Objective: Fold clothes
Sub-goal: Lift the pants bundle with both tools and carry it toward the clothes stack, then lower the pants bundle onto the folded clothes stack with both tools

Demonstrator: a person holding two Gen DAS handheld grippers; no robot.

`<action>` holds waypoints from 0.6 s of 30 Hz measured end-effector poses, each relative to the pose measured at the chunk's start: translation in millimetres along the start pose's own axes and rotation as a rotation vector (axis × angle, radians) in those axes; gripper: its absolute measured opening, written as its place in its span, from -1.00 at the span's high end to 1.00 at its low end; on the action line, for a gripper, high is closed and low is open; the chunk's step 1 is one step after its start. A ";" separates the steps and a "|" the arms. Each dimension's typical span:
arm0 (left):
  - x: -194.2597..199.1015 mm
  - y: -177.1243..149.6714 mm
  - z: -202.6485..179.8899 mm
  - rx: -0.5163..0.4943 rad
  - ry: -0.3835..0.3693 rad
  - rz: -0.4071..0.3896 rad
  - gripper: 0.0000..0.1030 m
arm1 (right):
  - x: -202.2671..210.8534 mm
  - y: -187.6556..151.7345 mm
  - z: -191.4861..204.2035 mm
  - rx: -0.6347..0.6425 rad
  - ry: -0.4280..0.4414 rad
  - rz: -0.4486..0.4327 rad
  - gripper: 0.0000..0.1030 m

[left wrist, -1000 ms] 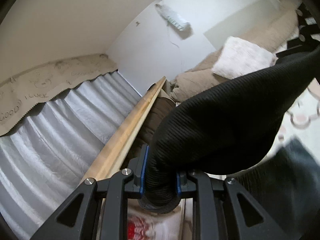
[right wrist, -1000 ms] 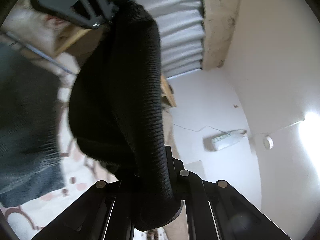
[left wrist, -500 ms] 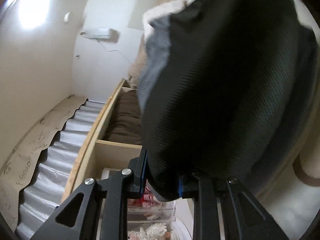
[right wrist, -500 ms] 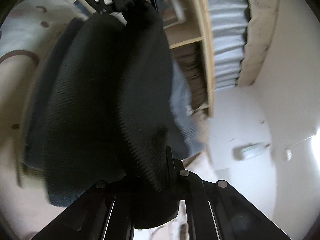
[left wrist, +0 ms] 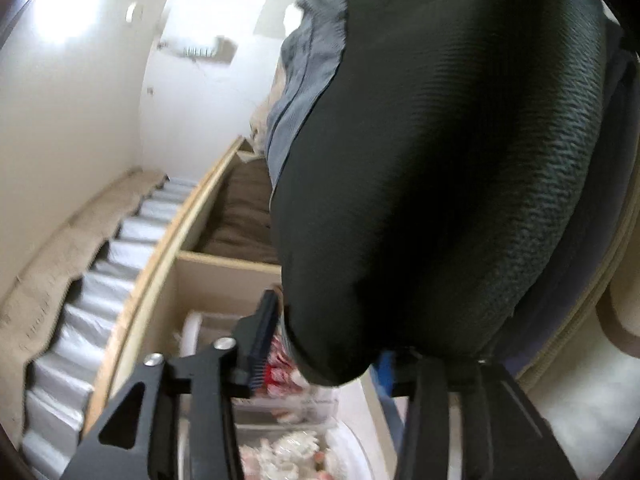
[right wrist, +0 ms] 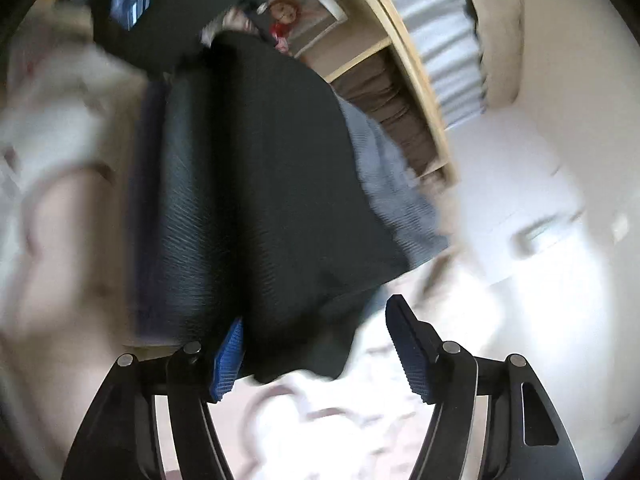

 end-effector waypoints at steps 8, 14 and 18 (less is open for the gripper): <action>22.5 -29.7 66.9 0.543 -0.177 0.143 -0.12 | 34.8 -32.0 -61.5 -0.496 0.199 -0.112 -0.30; 0.6 5.8 134.6 0.864 -0.148 0.152 -0.17 | 5.9 -63.6 -103.4 -0.915 0.257 -0.123 -0.24; -55.6 41.1 144.4 0.978 -0.173 0.192 -0.17 | -24.4 -72.1 -89.6 -1.035 0.301 -0.064 0.32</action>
Point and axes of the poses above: each gripper's, at about its wrist camera, not at the fingertips, and x roughly against the way its jaws point, z to its left, y to its top, the point moved 3 cm from there along -x, roughly the way its jaws point, and after that the axes turned 15 degrees about -z, right-handed, at the moved point
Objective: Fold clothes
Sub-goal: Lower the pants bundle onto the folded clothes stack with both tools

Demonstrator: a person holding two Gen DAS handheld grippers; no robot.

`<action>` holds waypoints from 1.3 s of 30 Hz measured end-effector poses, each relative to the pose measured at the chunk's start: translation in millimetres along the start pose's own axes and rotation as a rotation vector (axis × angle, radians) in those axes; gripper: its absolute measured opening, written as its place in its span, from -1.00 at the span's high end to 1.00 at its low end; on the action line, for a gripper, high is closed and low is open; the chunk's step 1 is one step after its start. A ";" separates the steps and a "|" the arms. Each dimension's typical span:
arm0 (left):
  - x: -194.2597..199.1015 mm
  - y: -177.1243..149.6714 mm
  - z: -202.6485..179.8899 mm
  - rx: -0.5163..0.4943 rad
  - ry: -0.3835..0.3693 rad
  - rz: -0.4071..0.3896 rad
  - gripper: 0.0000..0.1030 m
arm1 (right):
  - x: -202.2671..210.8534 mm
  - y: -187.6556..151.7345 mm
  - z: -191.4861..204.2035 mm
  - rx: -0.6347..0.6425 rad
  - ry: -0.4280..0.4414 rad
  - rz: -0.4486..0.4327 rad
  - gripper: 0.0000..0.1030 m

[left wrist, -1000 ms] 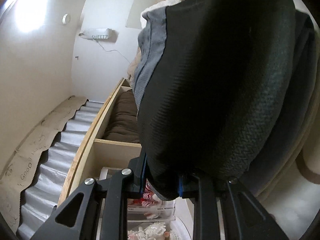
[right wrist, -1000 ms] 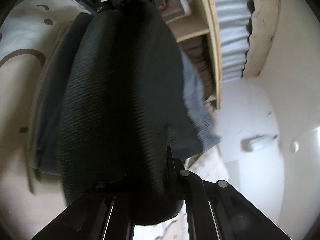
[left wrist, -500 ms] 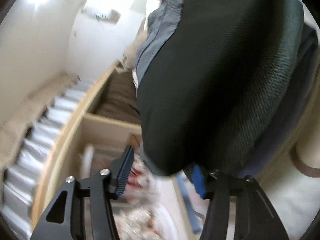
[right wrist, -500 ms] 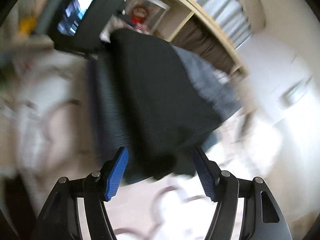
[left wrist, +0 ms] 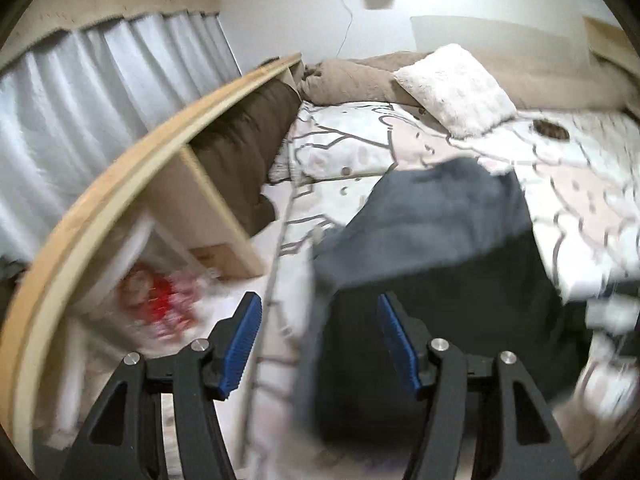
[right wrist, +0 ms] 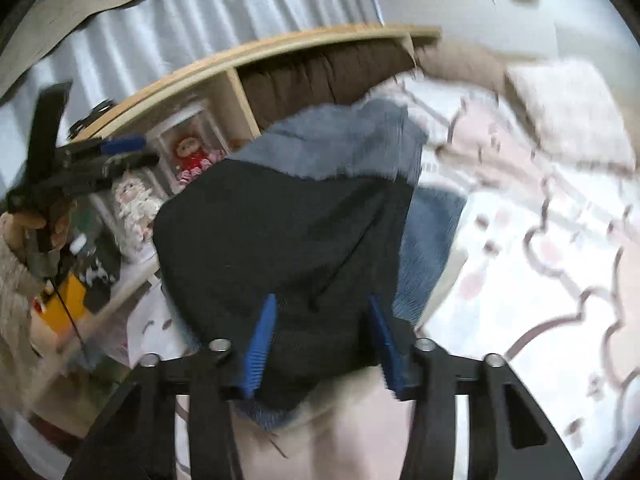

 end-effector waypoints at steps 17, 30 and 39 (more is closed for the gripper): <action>-87.2 -3.7 -42.3 0.155 -0.018 0.090 -0.34 | -2.3 -31.4 7.9 -0.017 0.036 0.084 0.38; 9.2 -93.0 -30.6 0.083 -0.013 0.164 -0.34 | -68.7 89.9 -39.1 0.061 -0.072 -0.027 0.38; 15.5 -94.9 -21.5 0.126 -0.025 0.119 -0.34 | -29.8 66.6 -29.2 0.047 -0.107 -0.047 0.38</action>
Point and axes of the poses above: each gripper's, at about its wrist camera, not at the fingertips, and x roughly against the way its jaws point, z to its left, y to its top, the point moved 3 cm from there along -x, roughly the way its jaws point, and after that the axes turned 15 degrees about -z, right-handed, at the moved point
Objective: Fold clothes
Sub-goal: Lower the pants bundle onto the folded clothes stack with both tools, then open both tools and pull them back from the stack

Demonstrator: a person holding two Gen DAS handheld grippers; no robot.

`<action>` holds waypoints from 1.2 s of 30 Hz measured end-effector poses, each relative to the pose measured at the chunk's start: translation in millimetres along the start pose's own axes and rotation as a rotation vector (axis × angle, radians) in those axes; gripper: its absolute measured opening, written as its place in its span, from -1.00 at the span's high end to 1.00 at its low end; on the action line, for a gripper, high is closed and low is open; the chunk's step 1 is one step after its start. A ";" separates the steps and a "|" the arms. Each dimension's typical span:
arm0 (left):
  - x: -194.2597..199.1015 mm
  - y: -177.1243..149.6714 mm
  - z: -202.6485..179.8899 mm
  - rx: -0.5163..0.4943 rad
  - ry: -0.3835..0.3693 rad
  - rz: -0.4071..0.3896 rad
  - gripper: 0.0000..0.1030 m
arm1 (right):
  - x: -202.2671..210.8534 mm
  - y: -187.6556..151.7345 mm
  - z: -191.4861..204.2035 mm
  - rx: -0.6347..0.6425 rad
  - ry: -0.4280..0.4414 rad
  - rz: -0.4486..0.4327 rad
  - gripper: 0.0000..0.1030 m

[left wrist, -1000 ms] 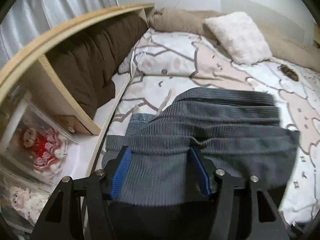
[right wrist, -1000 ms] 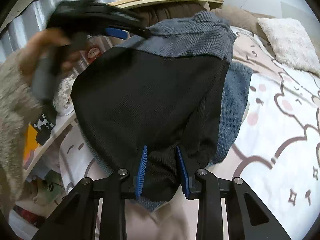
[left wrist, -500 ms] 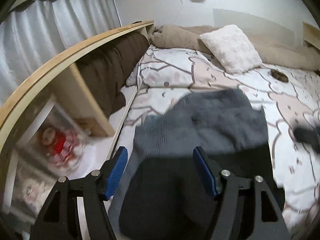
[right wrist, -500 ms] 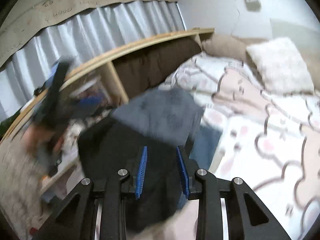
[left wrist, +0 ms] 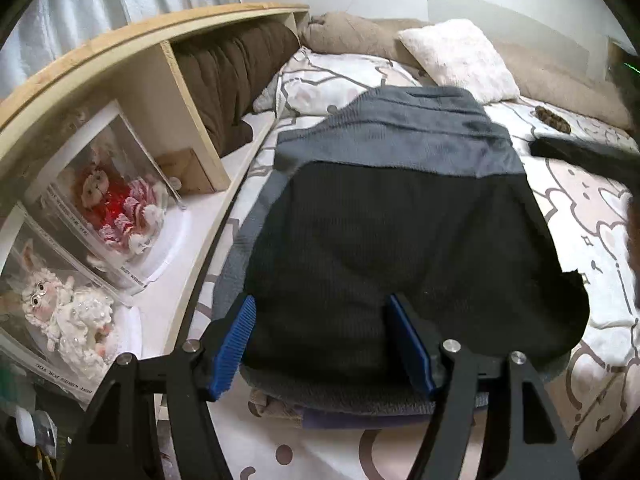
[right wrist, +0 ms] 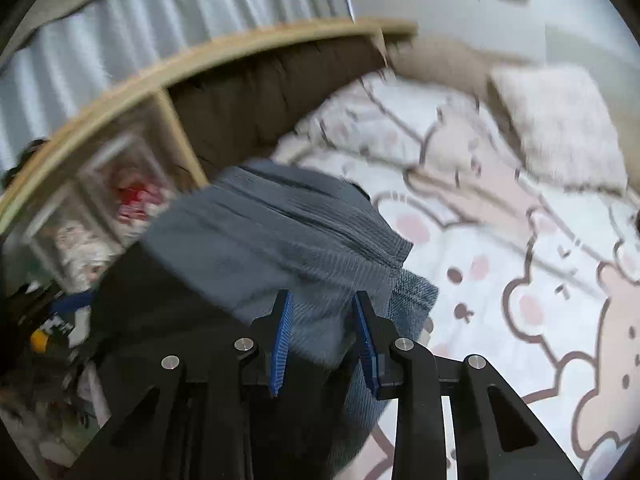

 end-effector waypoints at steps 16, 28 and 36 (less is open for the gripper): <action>73.5 1.3 -9.4 0.198 0.094 -0.126 -0.92 | 89.1 -78.3 40.5 -0.007 0.068 0.084 0.12; 143.1 -9.2 -88.3 0.240 0.048 -0.234 -0.99 | 190.4 -51.9 4.2 -0.019 -0.133 -0.060 -1.00; 171.9 -5.6 -148.0 0.188 0.015 -0.271 -0.99 | 245.2 -64.9 -17.0 -0.005 -0.177 -0.085 -1.00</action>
Point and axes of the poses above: each gripper's, at about its wrist camera, not at the fingertips, and x roughly against the way its jaws point, z to its left, y to its top, the point moved 3 cm from there along -x, roughly the way its jaws point, and after that the axes turned 15 degrees about -z, right-handed, at the moved point
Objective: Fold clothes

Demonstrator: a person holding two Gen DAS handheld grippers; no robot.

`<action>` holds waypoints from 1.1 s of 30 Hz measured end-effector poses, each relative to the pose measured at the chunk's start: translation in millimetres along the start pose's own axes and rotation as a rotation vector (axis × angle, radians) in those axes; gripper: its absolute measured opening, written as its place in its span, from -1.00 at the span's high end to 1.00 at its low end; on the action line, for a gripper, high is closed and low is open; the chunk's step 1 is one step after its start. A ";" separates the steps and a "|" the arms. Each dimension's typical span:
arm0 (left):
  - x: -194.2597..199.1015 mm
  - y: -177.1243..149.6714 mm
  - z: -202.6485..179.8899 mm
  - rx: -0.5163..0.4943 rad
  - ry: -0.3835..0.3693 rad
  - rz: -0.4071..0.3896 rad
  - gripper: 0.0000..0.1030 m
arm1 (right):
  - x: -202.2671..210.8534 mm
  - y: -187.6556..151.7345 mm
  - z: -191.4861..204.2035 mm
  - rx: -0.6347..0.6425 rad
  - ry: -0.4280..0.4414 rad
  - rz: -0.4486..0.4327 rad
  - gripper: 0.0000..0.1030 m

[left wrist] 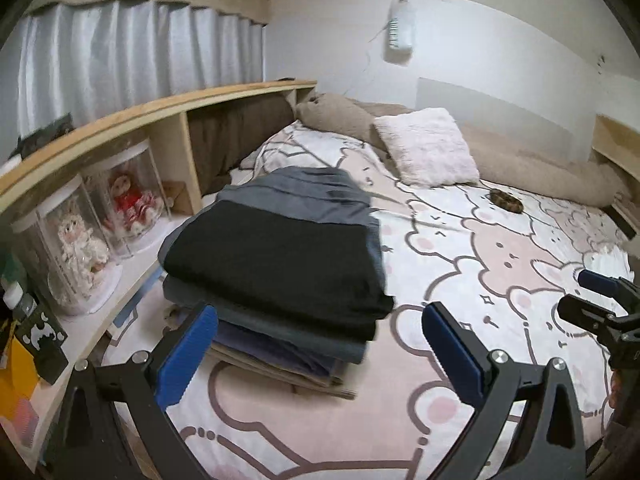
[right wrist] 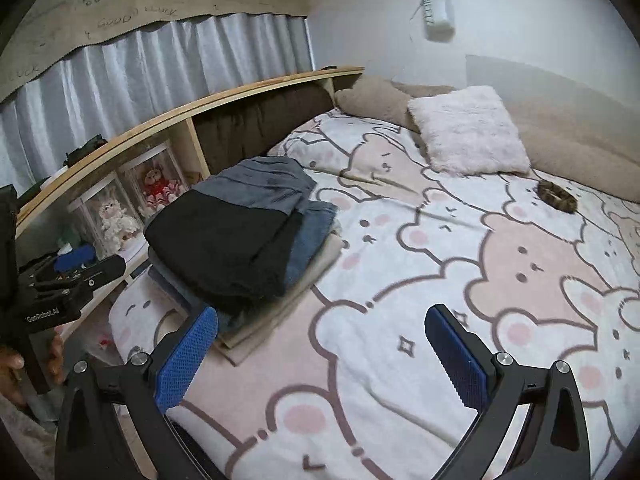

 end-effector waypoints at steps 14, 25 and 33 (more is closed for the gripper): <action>51.3 -5.9 -58.3 0.051 -0.034 -0.055 -0.99 | 79.5 -15.3 -48.9 -0.020 -0.159 -0.066 -1.00; 61.7 -23.1 -59.6 0.061 -0.021 -0.031 -0.99 | 114.6 -15.7 -52.3 0.020 -0.213 -0.093 -1.00; 66.2 -29.2 -65.8 0.020 -0.020 -0.032 -0.99 | 126.0 -15.3 -56.7 0.025 -0.250 -0.099 -1.00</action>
Point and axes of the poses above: each gripper's, at about its wrist camera, not at the fingertips, and x roughly against the way its jaws point, z to its left, y to its top, the point moved 3 cm from there along -x, roughly the way its jaws point, and after that the axes turned 15 degrees about -z, right-handed, at the moved point
